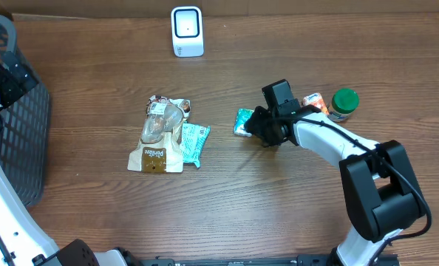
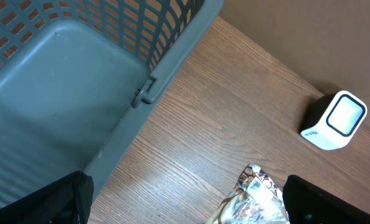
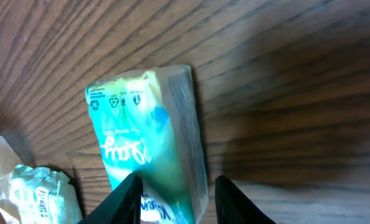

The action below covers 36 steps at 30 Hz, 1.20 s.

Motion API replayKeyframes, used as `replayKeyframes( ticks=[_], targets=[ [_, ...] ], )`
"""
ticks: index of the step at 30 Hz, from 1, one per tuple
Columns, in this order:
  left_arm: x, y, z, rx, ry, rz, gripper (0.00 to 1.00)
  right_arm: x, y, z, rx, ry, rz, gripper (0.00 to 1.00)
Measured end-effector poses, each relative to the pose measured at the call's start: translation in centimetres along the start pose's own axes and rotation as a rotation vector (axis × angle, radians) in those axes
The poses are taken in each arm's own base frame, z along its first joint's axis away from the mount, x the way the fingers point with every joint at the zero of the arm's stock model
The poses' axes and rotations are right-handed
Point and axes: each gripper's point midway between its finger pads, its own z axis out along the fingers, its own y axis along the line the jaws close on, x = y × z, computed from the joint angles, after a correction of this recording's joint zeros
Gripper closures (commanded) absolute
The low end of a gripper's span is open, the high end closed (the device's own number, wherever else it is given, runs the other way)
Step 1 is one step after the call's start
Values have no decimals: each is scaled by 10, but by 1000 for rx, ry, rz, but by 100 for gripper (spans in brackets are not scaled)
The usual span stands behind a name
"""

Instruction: Scan the item barcode

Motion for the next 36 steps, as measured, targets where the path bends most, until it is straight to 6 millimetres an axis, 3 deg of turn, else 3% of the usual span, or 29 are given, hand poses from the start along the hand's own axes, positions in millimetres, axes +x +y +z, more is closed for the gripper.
replayKeyframes(
  ticks=[3,8,12,26,31,36],
  targets=[
    [0,0,0,0,0,0,1,3,0,4,2,6,-6,65],
    [0,0,0,0,0,0,1,2,0,7,0,6,-2,76],
    [0,0,0,0,0,0,0,3,2,7,-7,9,1,96],
    [0,0,0,0,0,0,0,9,-10,-8,-41,157,-136,96],
    [0,0,0,0,0,0,0,19,2,-22,-112,263,-243,96],
    [0,0,0,0,0,0,0,19,29,-46,-204,313,-365,96]
  ],
)
